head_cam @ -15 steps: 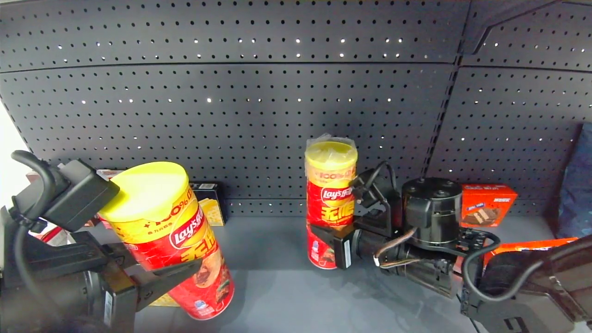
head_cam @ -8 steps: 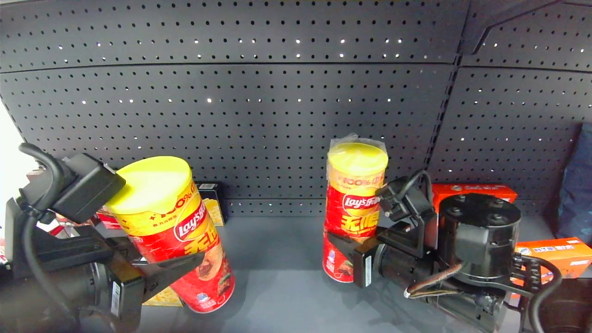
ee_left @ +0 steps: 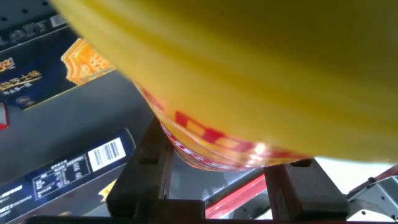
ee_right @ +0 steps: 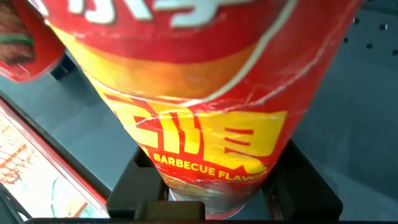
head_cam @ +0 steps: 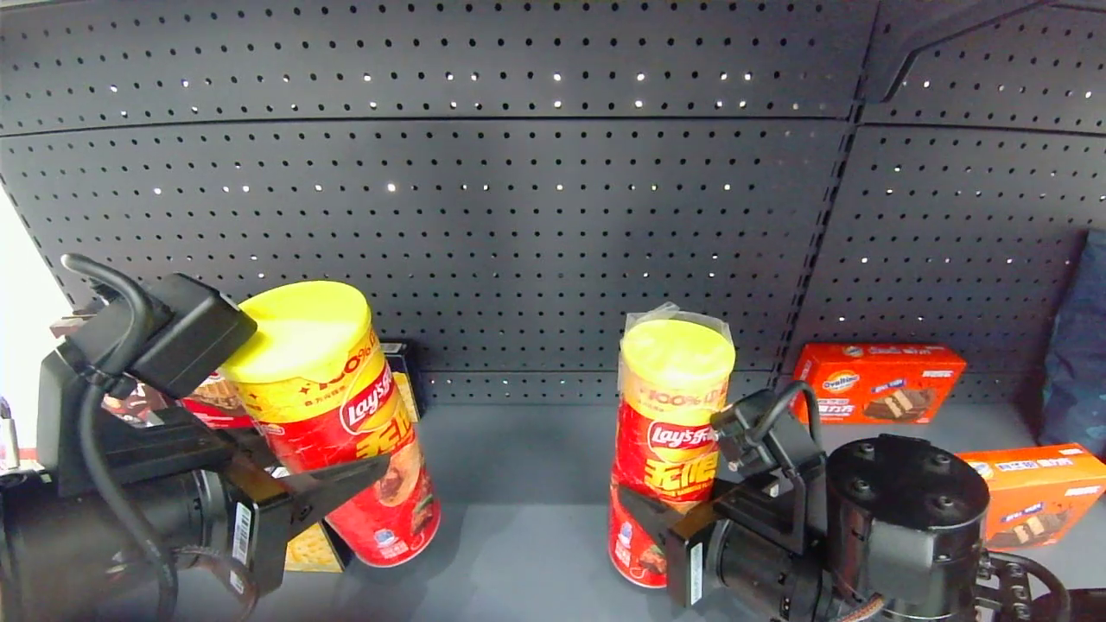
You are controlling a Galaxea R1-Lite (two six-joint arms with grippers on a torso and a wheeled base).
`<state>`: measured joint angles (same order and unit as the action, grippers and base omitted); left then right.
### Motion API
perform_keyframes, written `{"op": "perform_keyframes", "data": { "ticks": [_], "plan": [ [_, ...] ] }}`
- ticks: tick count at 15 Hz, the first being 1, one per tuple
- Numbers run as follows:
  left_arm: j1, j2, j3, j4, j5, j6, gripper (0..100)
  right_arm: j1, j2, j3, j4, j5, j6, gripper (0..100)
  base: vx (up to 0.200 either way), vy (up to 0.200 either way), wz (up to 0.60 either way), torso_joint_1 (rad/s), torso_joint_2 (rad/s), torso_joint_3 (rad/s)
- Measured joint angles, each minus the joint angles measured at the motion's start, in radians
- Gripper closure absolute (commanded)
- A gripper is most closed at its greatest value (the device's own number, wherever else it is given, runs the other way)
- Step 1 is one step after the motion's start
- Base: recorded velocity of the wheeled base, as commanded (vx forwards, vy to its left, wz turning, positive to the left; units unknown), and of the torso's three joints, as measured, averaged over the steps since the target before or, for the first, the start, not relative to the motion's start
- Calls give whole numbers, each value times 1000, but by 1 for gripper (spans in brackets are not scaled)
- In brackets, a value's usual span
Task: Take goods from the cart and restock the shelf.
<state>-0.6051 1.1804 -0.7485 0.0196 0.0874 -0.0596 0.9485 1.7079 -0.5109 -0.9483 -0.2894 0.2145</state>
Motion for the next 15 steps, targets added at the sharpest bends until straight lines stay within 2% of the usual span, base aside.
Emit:
{"op": "perform_keyframes", "data": {
  "ticks": [4,12,13,15],
  "plan": [
    [-20,15,-9,-6,14,0,100,5,51,20,-79,-26,-1,100,0,0,0,0,0,0],
    [-29,34,-32,-4,32,-1,100,44,92,41,-89,-63,1,100,0,0,0,0,0,0],
    [-32,34,-33,-5,32,-1,100,48,93,45,-89,-65,0,0,0,0,0,0,0,0],
    [-34,34,-33,-4,32,-1,100,57,93,49,-83,-67,1,0,0,0,0,0,0,0]
  ]
}}
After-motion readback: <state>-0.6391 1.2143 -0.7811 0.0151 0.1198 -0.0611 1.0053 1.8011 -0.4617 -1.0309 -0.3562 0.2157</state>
